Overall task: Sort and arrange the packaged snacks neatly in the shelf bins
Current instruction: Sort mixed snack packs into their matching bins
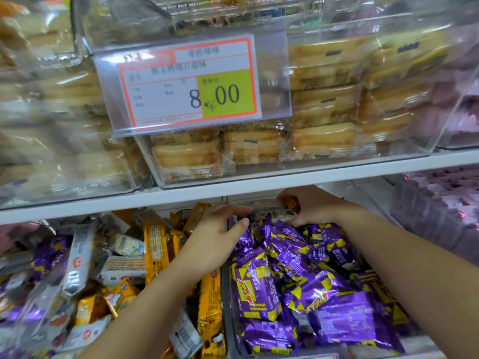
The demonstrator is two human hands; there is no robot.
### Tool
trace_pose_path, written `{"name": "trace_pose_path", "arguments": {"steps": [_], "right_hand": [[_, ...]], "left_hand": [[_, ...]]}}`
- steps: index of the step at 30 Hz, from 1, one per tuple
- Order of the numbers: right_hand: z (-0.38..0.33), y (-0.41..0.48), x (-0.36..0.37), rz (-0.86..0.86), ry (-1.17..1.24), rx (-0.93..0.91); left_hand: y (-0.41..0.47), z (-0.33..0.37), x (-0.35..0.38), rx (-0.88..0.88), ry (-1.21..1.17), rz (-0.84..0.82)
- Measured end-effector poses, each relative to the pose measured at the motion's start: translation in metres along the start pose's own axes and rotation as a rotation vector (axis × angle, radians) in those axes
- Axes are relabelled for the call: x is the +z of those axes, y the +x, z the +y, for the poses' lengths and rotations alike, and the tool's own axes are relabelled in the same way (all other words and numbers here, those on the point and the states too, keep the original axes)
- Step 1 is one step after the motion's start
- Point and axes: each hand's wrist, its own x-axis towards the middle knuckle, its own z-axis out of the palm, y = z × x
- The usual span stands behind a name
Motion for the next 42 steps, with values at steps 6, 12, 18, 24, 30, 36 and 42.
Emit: {"name": "trace_pose_path", "arguments": {"steps": [6,12,18,24,30,36,42], "right_hand": [[-0.015,-0.021,-0.021,0.110,0.033,0.054],[-0.037,-0.068,-0.025,0.266,-0.101,-0.021],[-0.054,-0.127,-0.011,0.394,-0.207,-0.219],[-0.080,-0.179,-0.012,0.589,-0.225,-0.256],[-0.131,-0.202,-0.008,0.628,-0.192,-0.320],[-0.225,-0.177,0.017,0.547,-0.114,-0.492],[-0.321,-0.127,0.069,0.460,-0.055,-0.659]], "left_hand": [[-0.001,0.006,-0.004,0.010,0.005,0.027],[-0.022,0.024,-0.017,0.073,0.022,0.111],[-0.067,0.034,-0.017,0.109,0.053,0.059],[-0.103,0.049,-0.021,0.232,0.057,0.062],[-0.142,0.049,-0.032,0.253,0.075,0.141],[-0.185,0.010,-0.083,0.158,-0.075,0.385],[-0.236,-0.060,-0.144,0.111,-0.090,0.622]]}}
